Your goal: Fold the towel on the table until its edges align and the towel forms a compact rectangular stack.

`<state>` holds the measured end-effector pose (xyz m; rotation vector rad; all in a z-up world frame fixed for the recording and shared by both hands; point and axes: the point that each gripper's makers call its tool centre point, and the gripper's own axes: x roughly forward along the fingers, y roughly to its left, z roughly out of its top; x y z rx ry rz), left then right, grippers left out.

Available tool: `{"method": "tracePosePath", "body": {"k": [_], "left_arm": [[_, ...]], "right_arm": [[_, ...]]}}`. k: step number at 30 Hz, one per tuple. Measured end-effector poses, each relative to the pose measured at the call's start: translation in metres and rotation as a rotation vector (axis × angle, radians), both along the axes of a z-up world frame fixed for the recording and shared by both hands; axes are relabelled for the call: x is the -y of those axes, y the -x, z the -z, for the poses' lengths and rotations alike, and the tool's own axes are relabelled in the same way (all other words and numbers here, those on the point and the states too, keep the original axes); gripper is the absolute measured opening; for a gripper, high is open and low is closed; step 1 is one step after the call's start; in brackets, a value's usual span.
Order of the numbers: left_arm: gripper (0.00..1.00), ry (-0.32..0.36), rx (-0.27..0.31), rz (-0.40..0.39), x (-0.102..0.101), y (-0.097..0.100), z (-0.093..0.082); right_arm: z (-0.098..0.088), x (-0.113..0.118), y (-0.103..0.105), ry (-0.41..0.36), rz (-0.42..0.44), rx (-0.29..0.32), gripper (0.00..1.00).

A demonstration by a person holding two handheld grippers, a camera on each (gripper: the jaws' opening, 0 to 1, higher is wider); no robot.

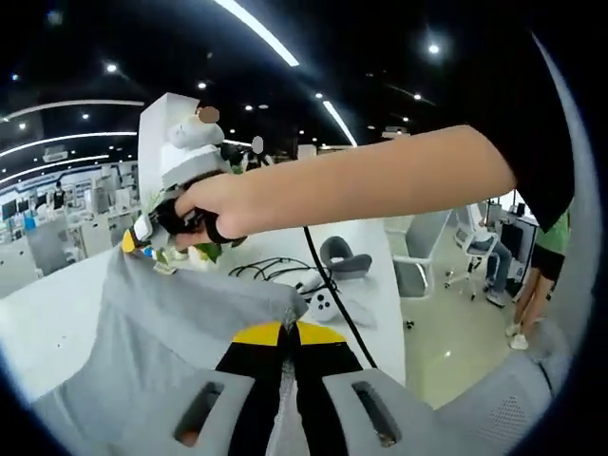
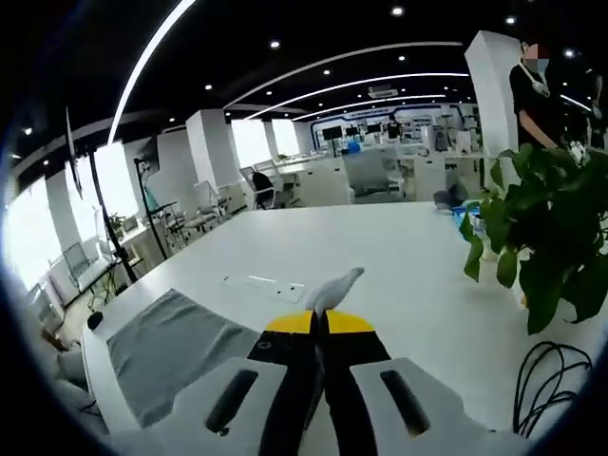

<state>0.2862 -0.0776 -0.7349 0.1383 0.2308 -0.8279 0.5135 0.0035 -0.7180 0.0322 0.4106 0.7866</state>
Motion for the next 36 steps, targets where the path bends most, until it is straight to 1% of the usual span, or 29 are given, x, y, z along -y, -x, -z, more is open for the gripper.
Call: {"method": "tracePosePath", "body": {"k": [4,6,9,12,16,17,18,21,26,30,36], "left_arm": [[0.04,-0.004,0.004,-0.041,-0.012,0.004,-0.006],[0.04,0.000,0.003,-0.054,-0.017,0.007,-0.009],[0.04,0.006,0.012,-0.085,-0.028,0.010,-0.016],[0.04,0.031,0.019,-0.121,-0.043,0.013,-0.025],[0.04,0.037,0.045,-0.142,-0.060,0.018,-0.036],[0.04,0.037,0.047,-0.144,-0.061,0.018,-0.037],[0.04,0.056,0.063,-0.159,-0.074,0.023,-0.047],[0.04,0.058,0.078,-0.160,-0.084,0.028,-0.054],[0.04,0.062,0.097,-0.173,-0.104,0.037,-0.064],[0.04,0.087,0.097,-0.172,-0.120,0.046,-0.072],[0.03,0.075,0.107,-0.181,-0.142,0.055,-0.078]], "right_arm": [[-0.008,-0.014,0.004,-0.008,-0.020,0.005,0.00],[-0.013,-0.021,0.007,-0.025,-0.025,-0.003,0.00],[-0.021,-0.036,0.012,-0.017,-0.051,0.018,0.00],[-0.029,-0.046,0.018,-0.025,-0.060,0.024,0.00],[-0.041,-0.060,0.023,-0.040,-0.070,0.037,0.00],[-0.051,-0.070,0.029,-0.047,-0.079,0.041,0.00],[-0.054,-0.072,0.031,-0.046,-0.079,0.046,0.00],[-0.059,-0.077,0.037,-0.039,-0.079,0.061,0.00],[-0.068,-0.087,0.044,-0.051,-0.069,0.058,0.00],[-0.079,-0.100,0.049,-0.062,-0.067,0.069,0.00],[-0.085,-0.122,0.058,-0.062,-0.073,0.078,0.00]]}}
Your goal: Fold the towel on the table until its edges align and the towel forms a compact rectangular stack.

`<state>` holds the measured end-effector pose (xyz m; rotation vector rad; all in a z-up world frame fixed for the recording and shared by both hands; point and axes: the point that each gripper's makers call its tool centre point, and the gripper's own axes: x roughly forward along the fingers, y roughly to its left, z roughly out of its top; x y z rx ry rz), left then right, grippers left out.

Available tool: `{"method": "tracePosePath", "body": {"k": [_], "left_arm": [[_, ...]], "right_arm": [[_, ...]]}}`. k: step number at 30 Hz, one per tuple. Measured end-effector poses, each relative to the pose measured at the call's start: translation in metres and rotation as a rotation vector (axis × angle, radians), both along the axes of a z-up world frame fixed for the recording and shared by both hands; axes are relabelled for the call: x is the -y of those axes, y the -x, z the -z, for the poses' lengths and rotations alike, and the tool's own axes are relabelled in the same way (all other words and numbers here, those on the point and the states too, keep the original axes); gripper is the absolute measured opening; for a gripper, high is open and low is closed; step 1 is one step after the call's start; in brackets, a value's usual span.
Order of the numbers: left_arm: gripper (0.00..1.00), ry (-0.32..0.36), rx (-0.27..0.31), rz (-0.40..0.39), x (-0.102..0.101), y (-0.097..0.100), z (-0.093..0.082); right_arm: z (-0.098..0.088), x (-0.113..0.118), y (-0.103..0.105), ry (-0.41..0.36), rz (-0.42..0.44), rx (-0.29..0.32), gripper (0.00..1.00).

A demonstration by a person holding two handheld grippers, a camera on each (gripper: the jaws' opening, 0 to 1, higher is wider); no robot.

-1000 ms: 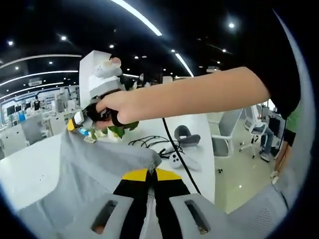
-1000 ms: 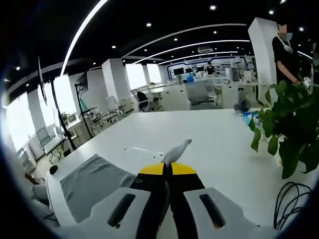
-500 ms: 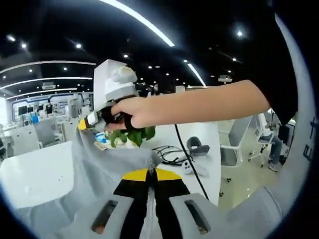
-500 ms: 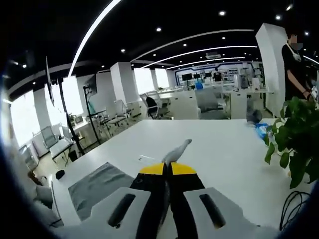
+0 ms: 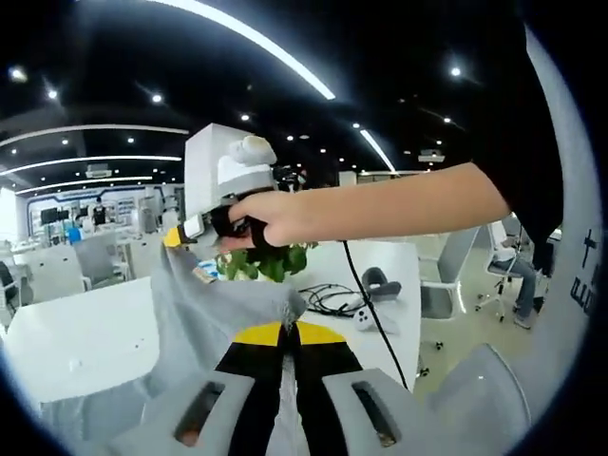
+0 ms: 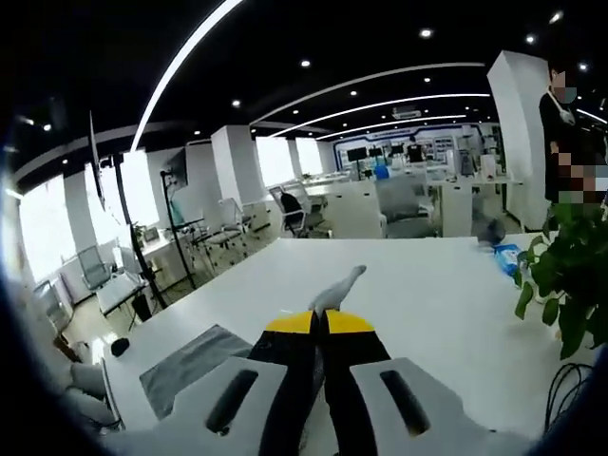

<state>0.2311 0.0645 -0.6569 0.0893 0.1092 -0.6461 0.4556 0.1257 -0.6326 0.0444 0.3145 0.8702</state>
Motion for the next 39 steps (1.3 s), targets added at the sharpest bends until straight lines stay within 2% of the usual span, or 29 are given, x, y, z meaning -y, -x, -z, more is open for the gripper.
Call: {"method": "tracePosePath", "body": {"k": [12,19,27,39], "left_arm": [[0.03,0.003,0.019,-0.049,-0.051,0.013,-0.013],[0.03,0.030,0.028,-0.067,-0.075,0.022,-0.021],[0.03,0.020,0.044,-0.096,-0.109,0.033,-0.027],[0.03,0.013,0.034,-0.132,-0.151,0.049,-0.022]], "right_arm": [[-0.014,-0.043,0.014,-0.030,-0.020,-0.002,0.00],[-0.022,-0.065,0.021,-0.049,-0.024,-0.005,0.00],[-0.027,-0.097,0.033,-0.075,-0.029,-0.010,0.00],[-0.025,-0.143,0.049,-0.087,-0.061,-0.021,0.00]]}}
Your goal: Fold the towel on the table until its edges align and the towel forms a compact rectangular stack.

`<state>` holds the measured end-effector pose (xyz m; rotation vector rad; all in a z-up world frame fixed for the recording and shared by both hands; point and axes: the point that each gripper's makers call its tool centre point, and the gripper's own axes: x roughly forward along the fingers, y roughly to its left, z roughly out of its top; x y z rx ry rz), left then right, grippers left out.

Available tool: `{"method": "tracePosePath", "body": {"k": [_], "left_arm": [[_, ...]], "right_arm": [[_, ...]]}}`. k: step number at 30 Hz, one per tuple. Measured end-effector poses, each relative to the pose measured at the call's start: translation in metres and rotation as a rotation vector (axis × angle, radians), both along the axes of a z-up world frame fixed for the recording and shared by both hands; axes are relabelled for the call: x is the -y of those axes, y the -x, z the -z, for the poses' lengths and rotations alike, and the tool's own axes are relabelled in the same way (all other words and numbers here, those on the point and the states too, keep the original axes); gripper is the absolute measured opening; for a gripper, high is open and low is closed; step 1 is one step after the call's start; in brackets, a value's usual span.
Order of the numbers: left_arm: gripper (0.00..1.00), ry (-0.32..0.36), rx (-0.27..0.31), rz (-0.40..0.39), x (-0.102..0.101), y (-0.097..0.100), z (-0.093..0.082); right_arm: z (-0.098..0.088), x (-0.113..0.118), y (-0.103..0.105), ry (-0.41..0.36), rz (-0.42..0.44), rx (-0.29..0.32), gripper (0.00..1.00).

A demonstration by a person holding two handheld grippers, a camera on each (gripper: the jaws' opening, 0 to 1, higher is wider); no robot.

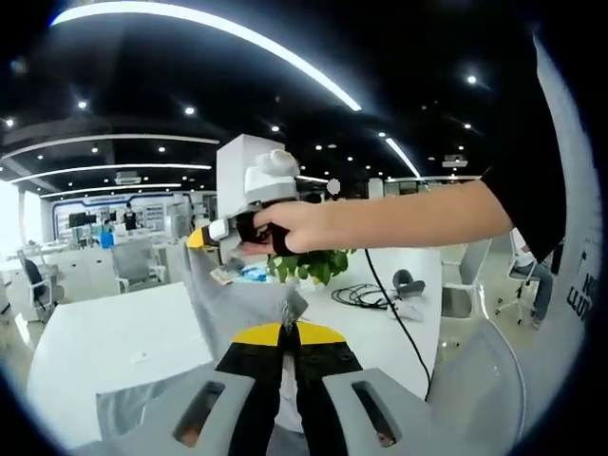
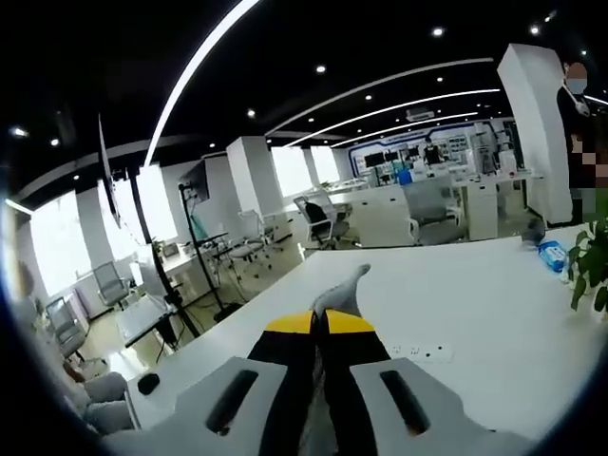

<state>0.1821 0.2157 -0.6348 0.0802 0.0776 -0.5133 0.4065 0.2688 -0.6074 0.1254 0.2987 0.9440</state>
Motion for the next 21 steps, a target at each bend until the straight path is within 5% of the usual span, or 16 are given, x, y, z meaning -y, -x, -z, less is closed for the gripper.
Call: {"method": "tracePosePath", "body": {"k": [21], "left_arm": [[0.04,0.015,-0.019,-0.052,-0.053,0.012,0.009]], "right_arm": [[0.013,-0.053,0.015,0.010,-0.035,-0.031,0.00]]}}
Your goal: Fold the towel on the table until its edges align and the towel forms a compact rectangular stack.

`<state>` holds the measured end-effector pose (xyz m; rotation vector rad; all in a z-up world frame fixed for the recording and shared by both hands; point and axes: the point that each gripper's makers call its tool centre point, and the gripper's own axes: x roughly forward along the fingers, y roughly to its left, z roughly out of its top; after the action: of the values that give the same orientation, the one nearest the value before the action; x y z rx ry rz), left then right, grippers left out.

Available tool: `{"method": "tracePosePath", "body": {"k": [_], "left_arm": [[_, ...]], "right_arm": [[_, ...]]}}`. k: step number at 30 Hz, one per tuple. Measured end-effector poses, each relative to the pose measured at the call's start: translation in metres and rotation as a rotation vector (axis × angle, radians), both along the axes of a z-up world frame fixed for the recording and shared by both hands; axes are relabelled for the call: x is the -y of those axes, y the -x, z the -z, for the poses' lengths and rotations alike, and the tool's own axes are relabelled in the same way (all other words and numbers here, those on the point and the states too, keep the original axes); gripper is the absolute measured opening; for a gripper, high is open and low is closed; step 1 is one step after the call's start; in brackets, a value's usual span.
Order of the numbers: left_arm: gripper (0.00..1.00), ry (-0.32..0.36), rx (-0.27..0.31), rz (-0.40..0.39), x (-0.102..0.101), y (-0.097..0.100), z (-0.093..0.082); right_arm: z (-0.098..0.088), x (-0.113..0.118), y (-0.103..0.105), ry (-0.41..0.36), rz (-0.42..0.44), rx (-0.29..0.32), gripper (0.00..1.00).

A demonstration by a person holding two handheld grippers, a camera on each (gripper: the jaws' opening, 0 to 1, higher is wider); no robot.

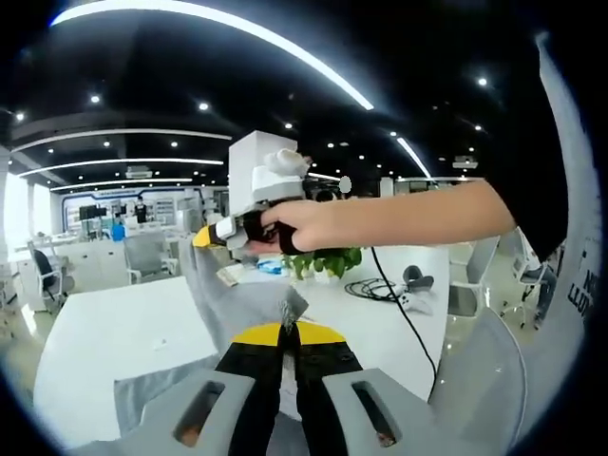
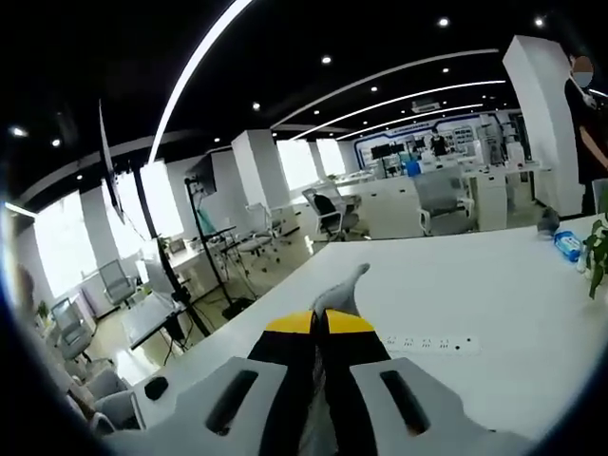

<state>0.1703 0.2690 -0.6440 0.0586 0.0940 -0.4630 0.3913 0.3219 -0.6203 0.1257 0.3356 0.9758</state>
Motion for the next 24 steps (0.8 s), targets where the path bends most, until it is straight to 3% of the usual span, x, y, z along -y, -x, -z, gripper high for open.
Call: {"method": "tracePosePath", "body": {"k": [11,24], "left_arm": [[0.04,0.026,-0.023,-0.053,-0.024,0.007,0.014],[0.04,0.057,-0.104,-0.130,-0.057,0.021,0.047]], "right_arm": [[0.012,-0.021,0.006,0.040,-0.021,0.001,0.00],[0.039,-0.053,0.018,0.079,-0.054,-0.025,0.00]]}}
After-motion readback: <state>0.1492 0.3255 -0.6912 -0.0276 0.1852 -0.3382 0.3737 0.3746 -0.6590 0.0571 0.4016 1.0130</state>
